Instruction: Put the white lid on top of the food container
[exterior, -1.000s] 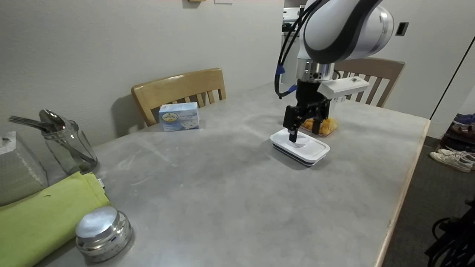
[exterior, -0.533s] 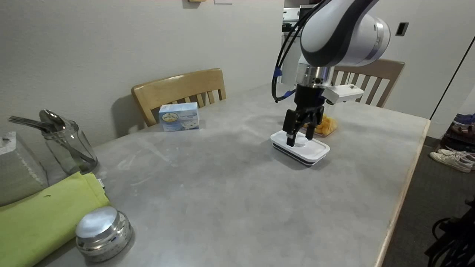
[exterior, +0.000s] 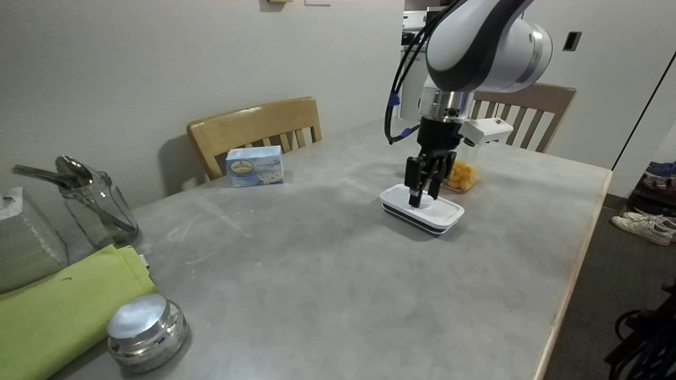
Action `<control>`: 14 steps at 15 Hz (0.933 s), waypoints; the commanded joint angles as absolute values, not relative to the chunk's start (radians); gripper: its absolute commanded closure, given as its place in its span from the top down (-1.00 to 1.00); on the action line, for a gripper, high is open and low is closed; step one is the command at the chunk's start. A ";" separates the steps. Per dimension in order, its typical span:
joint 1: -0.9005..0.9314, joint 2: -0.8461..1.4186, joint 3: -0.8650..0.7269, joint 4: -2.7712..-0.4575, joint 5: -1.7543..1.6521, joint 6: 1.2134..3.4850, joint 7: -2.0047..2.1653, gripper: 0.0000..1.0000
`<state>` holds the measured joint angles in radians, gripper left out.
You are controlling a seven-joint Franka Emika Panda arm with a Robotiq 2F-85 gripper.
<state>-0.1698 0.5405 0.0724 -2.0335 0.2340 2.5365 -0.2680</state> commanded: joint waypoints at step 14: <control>-0.210 0.451 0.128 -2.032 0.242 2.518 -0.423 -0.42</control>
